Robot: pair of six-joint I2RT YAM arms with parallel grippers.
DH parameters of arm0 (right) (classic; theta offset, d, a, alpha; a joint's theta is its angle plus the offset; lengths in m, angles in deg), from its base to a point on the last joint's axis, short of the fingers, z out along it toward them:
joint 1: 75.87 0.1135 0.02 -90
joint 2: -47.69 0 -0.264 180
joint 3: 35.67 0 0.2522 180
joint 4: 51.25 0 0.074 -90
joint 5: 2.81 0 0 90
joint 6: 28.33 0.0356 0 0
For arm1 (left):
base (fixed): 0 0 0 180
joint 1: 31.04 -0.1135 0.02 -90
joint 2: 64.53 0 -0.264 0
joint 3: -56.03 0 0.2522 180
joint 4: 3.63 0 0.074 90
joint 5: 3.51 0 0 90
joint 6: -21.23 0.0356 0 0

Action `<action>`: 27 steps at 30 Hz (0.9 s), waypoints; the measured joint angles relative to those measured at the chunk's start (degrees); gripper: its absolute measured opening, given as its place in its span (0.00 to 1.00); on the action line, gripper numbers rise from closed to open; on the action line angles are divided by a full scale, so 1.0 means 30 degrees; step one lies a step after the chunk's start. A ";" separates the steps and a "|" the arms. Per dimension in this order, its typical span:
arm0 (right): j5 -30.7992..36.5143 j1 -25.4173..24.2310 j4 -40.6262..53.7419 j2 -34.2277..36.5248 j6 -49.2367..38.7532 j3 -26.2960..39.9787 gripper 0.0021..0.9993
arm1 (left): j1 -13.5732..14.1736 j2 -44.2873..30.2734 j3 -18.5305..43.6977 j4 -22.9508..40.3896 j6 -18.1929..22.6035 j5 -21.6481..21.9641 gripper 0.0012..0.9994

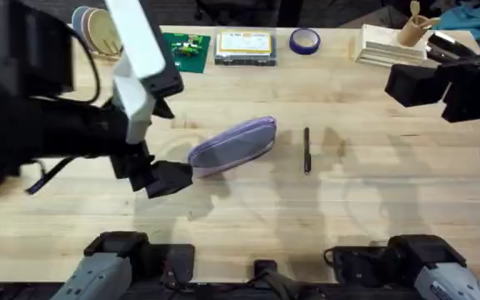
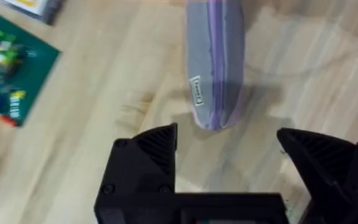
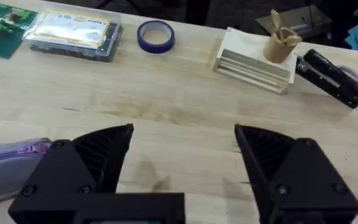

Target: Unzip the bag, pick up the pens from the table one at a time and place them inside, then zip the bag closed.

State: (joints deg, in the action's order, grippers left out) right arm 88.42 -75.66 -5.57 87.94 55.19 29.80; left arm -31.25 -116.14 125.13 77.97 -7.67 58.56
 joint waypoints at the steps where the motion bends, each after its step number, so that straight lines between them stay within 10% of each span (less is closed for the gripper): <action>1: 0.0000 0.0000 0.0000 -0.0007 0.0000 0.0000 1.00 | -0.0001 -0.0367 -0.0211 -0.0095 0.0125 -0.0161 0.99; 27: 0.0000 0.0000 0.0000 -0.0001 0.0000 0.0000 1.00 | -0.0015 -0.9067 -0.1859 -0.3835 0.2097 -0.3633 0.96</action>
State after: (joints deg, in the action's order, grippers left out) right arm 88.42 -75.66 -5.57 87.93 55.19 29.80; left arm -31.29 -143.34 119.55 66.46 -1.37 47.66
